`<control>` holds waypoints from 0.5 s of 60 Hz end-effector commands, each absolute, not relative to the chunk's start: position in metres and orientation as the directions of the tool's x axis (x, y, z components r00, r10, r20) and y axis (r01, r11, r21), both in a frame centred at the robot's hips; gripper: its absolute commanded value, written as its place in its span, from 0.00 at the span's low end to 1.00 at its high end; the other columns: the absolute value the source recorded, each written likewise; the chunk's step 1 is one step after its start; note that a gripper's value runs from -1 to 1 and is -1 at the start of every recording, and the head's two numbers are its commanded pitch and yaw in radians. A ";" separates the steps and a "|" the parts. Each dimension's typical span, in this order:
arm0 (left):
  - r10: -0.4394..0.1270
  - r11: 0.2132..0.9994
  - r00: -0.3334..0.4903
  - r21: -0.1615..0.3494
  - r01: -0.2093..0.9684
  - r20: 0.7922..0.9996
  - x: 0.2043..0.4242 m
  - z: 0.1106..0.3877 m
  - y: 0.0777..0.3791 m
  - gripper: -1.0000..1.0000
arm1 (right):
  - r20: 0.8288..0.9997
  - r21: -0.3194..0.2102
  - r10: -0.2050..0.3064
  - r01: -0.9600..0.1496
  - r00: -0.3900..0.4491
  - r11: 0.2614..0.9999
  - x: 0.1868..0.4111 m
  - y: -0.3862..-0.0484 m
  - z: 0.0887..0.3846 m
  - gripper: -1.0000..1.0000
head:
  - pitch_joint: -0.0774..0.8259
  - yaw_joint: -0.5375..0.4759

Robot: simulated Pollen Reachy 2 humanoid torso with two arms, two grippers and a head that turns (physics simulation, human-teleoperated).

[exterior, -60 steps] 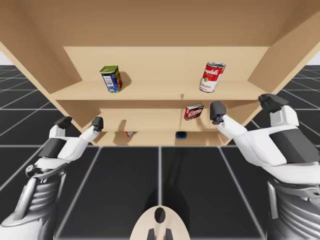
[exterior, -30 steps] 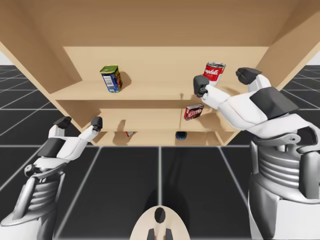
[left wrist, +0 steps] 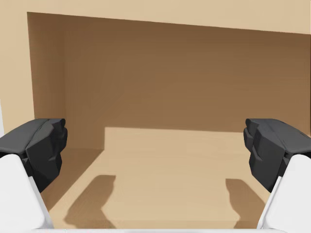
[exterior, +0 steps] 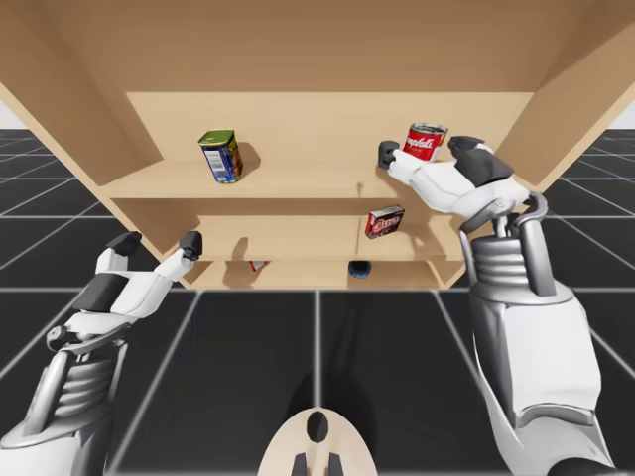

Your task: Retrieve the soup can from the shelves.

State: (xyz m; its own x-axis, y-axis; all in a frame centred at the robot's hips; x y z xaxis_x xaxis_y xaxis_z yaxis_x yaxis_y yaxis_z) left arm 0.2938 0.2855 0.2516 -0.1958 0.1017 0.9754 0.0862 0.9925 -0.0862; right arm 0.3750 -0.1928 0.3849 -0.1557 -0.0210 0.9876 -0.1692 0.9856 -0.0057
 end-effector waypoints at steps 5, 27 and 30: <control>0.112 0.991 -0.194 -0.096 0.090 0.975 0.293 0.252 0.286 0.00 | 0.989 -0.023 0.037 -0.101 0.142 0.995 0.388 -0.191 0.382 0.07 | 0.33 0.26; 0.115 0.991 -0.194 -0.098 0.093 0.974 0.294 0.252 0.286 0.00 | 0.991 0.006 0.011 -0.121 0.136 0.993 0.387 -0.191 0.379 1.00 | 0.34 0.26; 0.114 0.991 -0.194 -0.098 0.092 0.974 0.294 0.252 0.286 0.00 | 0.993 0.006 0.009 -0.126 0.117 0.992 0.385 -0.191 0.382 1.00 | 0.34 0.26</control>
State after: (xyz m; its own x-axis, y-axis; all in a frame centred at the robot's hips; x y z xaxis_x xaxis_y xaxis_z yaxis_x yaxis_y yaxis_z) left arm 0.2936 0.2861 0.2521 -0.1944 0.1137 0.9743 0.0918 0.9910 -0.0974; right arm 0.3862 -0.1902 0.3815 -0.1013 -0.0215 0.9946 -0.2164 0.9763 -0.0009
